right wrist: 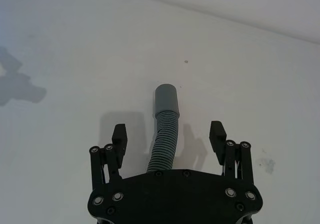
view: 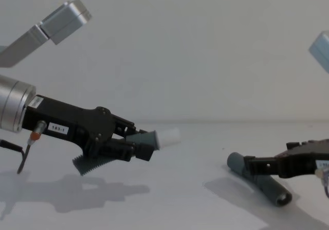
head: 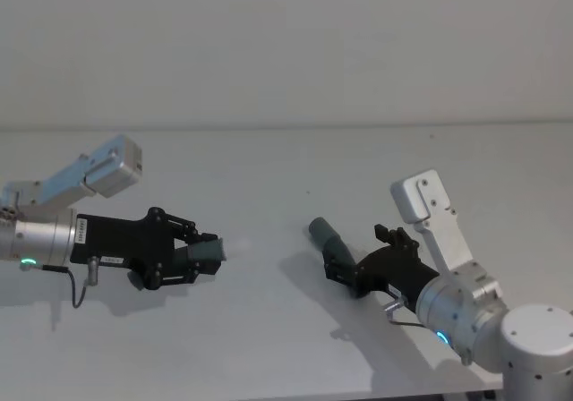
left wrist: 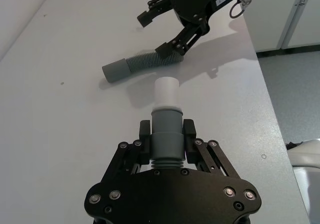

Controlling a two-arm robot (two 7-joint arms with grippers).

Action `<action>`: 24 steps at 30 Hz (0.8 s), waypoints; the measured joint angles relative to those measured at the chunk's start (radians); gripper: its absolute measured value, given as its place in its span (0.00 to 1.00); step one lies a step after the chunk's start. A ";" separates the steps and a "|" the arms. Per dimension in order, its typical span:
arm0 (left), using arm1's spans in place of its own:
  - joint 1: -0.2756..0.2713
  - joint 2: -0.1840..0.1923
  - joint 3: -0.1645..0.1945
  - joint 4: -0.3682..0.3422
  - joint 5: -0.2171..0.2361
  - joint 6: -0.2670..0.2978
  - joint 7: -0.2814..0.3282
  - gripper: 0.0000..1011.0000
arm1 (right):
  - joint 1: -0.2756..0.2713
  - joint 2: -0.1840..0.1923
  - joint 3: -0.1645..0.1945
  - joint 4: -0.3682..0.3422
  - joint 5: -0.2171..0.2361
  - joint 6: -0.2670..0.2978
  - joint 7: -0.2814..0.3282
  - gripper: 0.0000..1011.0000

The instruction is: Use both hands to pick up one end of the pipe from the table, align the ends, and insert them.

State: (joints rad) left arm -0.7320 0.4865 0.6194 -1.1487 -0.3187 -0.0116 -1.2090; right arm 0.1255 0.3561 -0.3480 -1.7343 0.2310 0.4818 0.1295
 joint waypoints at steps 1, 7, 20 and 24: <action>0.000 0.000 0.000 0.000 0.000 0.000 0.000 0.35 | 0.005 -0.002 -0.002 0.005 -0.002 0.002 0.000 0.99; 0.000 0.000 0.000 0.000 0.000 0.000 0.000 0.35 | 0.035 -0.010 -0.014 0.031 -0.016 0.024 0.006 0.99; 0.000 0.000 0.000 0.000 0.000 0.000 0.000 0.35 | 0.077 -0.030 -0.026 0.075 -0.038 0.077 0.005 0.99; 0.000 0.000 0.000 0.000 0.000 0.000 0.000 0.35 | 0.085 -0.036 -0.027 0.084 -0.043 0.090 0.003 0.99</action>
State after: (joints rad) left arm -0.7320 0.4866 0.6194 -1.1488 -0.3186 -0.0115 -1.2091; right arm 0.2101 0.3204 -0.3751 -1.6504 0.1877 0.5715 0.1329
